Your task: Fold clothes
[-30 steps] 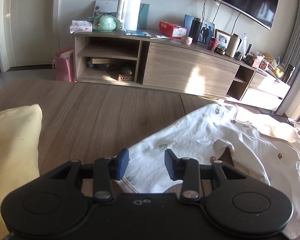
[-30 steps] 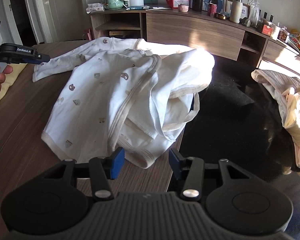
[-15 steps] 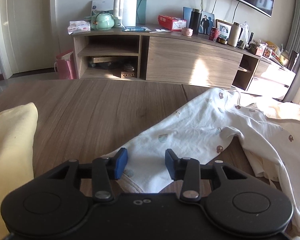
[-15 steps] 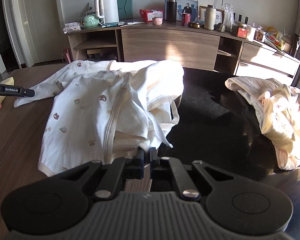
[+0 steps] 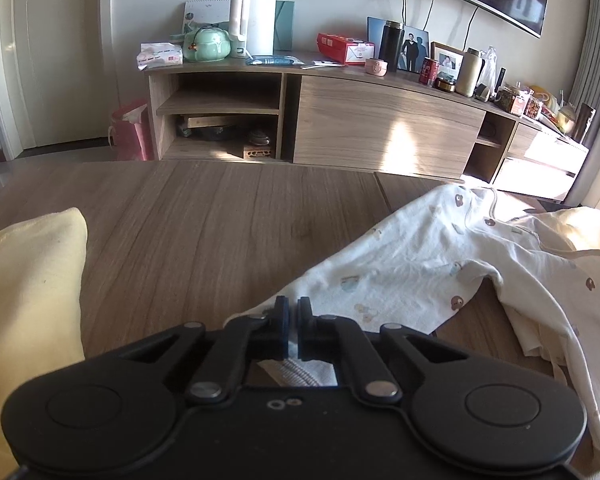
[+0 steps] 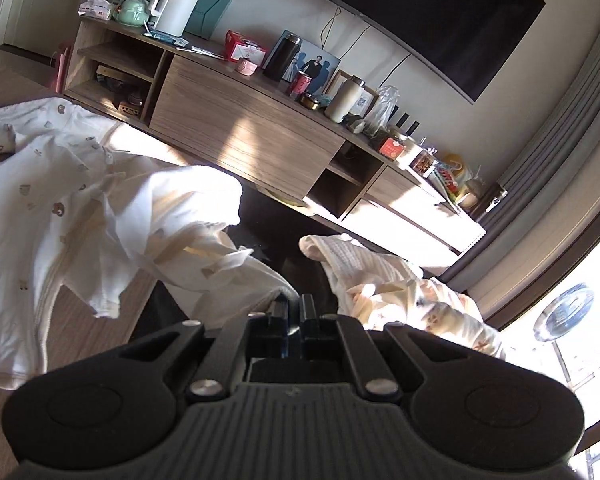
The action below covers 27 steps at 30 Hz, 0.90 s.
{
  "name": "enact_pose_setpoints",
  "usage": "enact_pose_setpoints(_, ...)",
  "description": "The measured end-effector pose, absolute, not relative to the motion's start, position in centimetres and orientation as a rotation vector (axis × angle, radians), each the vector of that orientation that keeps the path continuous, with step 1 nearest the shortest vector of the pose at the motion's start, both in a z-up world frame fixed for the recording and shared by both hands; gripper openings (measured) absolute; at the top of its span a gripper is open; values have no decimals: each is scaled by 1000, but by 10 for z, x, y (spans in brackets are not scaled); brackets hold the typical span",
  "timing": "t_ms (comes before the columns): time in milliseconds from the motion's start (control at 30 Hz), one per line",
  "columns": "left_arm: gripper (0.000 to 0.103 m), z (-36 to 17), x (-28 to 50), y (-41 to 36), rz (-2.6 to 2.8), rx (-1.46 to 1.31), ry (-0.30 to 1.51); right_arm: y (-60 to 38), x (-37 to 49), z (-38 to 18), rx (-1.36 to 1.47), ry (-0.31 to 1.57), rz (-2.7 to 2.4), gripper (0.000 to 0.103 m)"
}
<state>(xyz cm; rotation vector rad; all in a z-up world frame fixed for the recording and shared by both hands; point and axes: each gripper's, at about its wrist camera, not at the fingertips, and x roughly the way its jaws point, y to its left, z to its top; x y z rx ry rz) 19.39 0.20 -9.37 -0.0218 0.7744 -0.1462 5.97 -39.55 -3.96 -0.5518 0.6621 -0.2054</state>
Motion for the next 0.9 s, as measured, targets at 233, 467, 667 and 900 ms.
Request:
enact_pose_setpoints(233,0,-95,195,1,-156,-15,772,-413,88,-40,-911,571,-284,6)
enact_pose_setpoints(467,0,-96,196,0,-162,-12,770,-452,121,-58,-890,658,-305,6)
enact_pose_setpoints(667,8,-95,199,4,-175,-39,773,-483,131,-79,-552,774,-296,66)
enact_pose_setpoints(900,41,-76,194,16,-95,-114,714,-534,72,-42,96,589,-413,99)
